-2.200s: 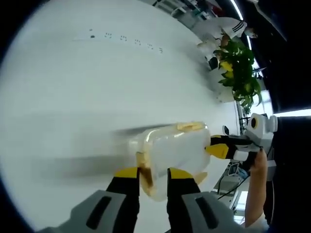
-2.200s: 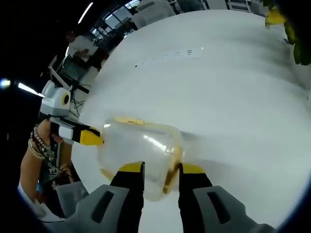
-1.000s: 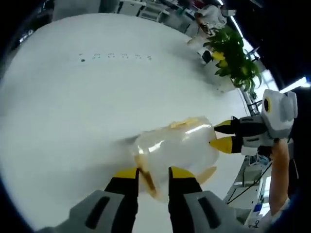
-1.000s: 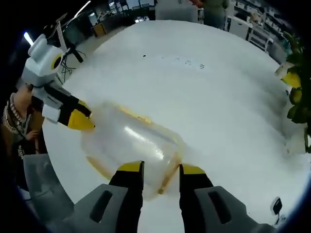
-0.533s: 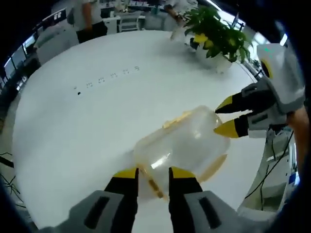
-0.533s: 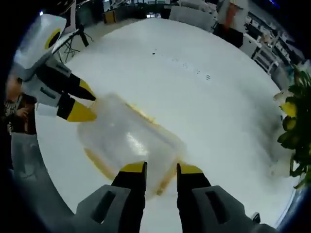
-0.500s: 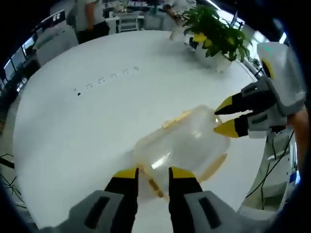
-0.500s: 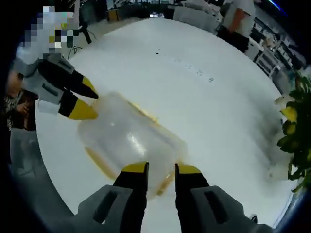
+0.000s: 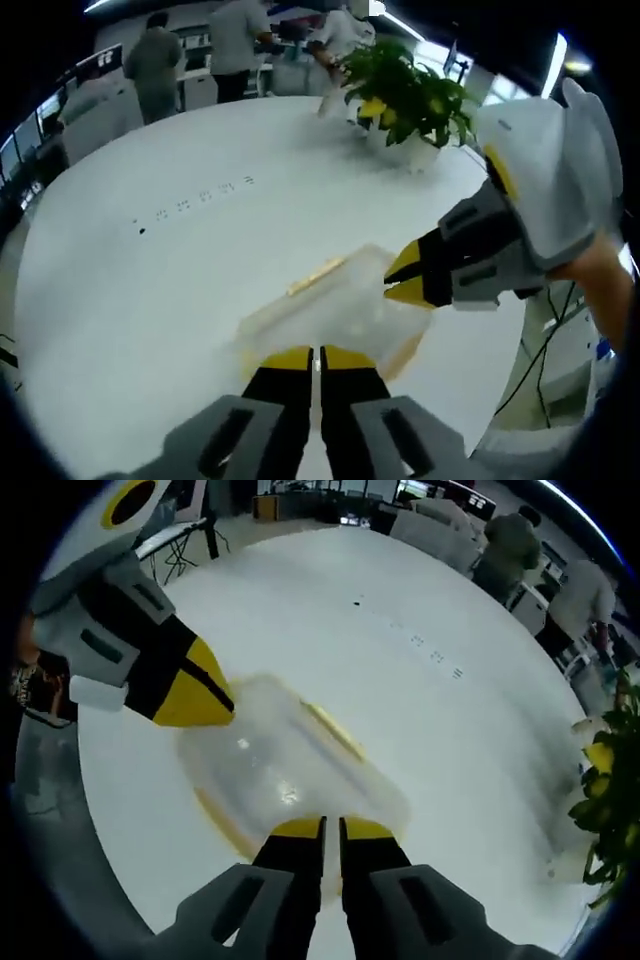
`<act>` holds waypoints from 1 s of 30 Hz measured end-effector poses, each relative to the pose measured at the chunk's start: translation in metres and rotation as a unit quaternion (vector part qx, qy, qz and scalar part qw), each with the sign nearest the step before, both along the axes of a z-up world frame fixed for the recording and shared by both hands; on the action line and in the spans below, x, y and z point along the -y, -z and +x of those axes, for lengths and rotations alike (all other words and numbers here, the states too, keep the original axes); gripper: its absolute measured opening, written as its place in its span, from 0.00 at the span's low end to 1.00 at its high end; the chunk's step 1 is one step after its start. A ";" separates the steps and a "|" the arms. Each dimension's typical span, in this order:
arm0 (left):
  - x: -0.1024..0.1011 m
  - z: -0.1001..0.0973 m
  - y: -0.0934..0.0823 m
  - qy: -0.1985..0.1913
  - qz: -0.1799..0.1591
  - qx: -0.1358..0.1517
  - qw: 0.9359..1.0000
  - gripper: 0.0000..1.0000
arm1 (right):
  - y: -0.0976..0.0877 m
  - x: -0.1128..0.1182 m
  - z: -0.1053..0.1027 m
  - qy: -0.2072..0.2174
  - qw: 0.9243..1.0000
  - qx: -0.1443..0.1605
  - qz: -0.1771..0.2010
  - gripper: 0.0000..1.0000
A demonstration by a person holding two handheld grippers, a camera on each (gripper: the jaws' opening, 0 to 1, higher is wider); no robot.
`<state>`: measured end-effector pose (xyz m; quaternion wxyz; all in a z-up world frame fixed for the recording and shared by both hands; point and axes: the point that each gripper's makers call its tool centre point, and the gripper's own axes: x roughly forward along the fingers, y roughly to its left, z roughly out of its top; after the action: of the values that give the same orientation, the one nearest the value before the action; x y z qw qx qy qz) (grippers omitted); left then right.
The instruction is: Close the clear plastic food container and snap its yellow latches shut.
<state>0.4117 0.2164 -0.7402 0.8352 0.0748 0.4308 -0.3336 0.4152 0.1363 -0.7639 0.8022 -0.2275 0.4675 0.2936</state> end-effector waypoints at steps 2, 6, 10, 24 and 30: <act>0.005 -0.001 0.000 -0.002 -0.012 0.010 1.000 0.00 | -0.001 -0.003 0.001 0.004 1.000 0.009 0.016 0.00; 0.018 -0.008 0.005 -0.001 -0.040 0.008 0.999 0.00 | -0.001 -0.016 -0.003 0.012 0.997 0.013 0.073 0.00; 0.027 -0.012 0.010 0.006 -0.043 0.015 0.999 0.00 | -0.007 -0.020 0.005 0.023 0.994 0.046 0.095 0.00; 0.049 -0.044 0.024 0.042 -0.058 -0.003 0.997 0.00 | -0.006 -0.028 0.028 0.033 0.988 0.074 0.133 0.00; 0.046 -0.047 0.027 0.040 -0.062 0.000 0.997 0.00 | -0.008 -0.030 0.038 0.035 0.986 0.079 0.145 0.00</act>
<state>0.3643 0.1705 -0.7670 0.8241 0.0406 0.4060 -0.3929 0.4532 0.1665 -0.7557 0.8710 -0.1143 0.3626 0.3112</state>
